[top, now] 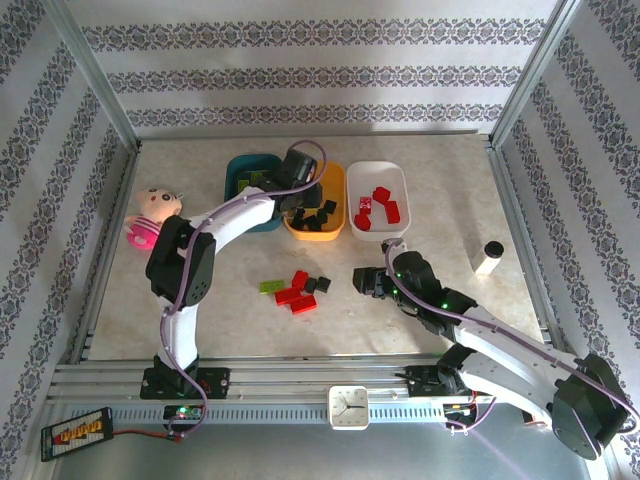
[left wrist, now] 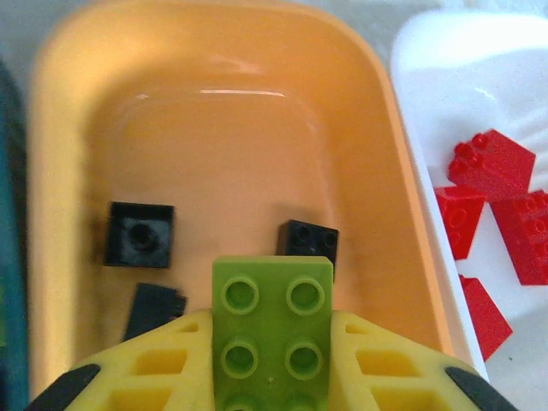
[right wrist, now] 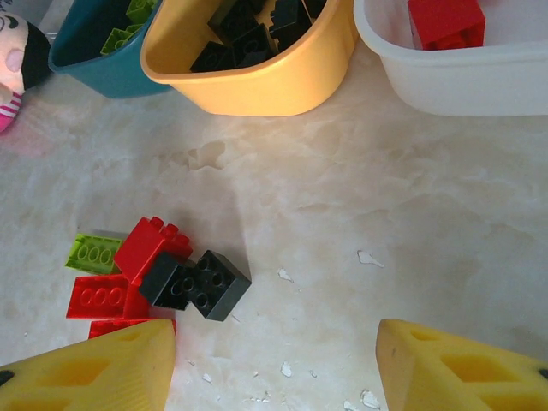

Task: Sort the legos into containers by color
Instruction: Place the lego in the container, then pick up the lego from the center of the table.

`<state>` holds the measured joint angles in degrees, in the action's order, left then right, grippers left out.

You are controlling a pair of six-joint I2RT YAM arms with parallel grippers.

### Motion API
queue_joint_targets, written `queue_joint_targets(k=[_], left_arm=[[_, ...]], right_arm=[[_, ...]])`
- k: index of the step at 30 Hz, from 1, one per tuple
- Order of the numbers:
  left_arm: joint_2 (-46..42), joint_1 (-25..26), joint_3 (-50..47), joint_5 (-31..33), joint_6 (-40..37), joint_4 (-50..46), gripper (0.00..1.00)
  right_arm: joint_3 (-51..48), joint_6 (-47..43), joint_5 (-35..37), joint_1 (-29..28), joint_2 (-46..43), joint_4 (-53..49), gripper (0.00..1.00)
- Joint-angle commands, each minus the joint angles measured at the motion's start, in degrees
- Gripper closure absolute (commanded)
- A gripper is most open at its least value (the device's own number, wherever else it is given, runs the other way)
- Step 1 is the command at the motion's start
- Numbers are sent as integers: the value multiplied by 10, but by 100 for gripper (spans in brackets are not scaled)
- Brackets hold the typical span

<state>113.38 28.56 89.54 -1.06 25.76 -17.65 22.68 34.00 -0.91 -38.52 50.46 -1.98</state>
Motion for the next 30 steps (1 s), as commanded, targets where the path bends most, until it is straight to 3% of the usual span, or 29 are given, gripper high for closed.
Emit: queue_joint_targets(k=[1, 7, 9, 12, 16, 21, 27, 30], left_arm=[[-46, -53, -3, 35, 0, -25, 72], [-49, -122, -26, 46, 0, -41, 71], [-37, -131, -23, 40, -2, -45, 64], [-23, -135, -17, 34, -6, -53, 41], [-56, -135, -34, 3, 6, -31, 29], [-162, -118, -103, -27, 19, 12, 18], [-351, -91, -308, -53, 59, 96, 0], [-445, -78, -406, -52, 77, 104, 0]], right_arm=[[-7, 1, 8, -8, -5, -4, 37], [-3, -1, 3, -8, 9, 3, 36], [-1, -2, 1, -9, 12, 4, 35], [6, -6, -6, -9, 15, 3, 33], [20, -18, -29, -10, 35, 3, 33], [54, -36, -42, -35, 97, 16, 33], [132, -72, -31, -93, 212, 24, 33], [184, -104, -38, -113, 276, 19, 33]])
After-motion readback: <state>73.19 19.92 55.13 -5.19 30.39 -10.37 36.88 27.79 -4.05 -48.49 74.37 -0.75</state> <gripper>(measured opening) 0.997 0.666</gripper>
